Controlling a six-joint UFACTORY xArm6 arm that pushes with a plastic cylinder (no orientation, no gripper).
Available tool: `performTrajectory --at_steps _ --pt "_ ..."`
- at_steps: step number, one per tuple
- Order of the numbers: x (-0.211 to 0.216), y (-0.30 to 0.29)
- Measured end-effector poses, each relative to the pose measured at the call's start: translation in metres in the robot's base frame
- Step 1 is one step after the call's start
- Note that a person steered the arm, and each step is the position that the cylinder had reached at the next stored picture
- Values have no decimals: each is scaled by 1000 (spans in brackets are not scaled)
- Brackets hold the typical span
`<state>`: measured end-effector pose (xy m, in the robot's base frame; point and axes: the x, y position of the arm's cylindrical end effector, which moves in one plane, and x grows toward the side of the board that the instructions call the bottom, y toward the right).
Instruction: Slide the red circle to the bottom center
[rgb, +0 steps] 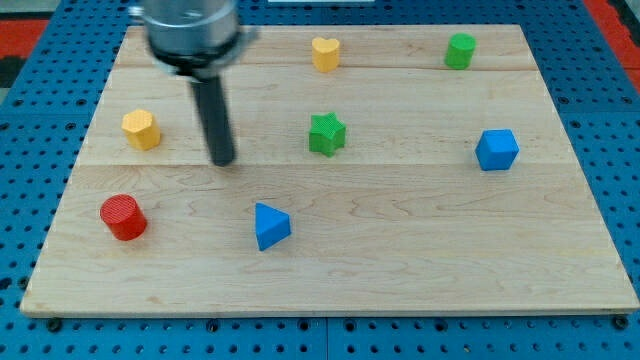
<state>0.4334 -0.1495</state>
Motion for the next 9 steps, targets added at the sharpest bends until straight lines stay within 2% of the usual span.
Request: performTrajectory --at_steps 1,3,4,5,6,7,8,9 --pt "9 -55" --pt "13 -92" --pt "25 -83" --pt "89 -71" --pt "139 -1" --pt "144 -60" --pt "159 -28" --pt "174 77"
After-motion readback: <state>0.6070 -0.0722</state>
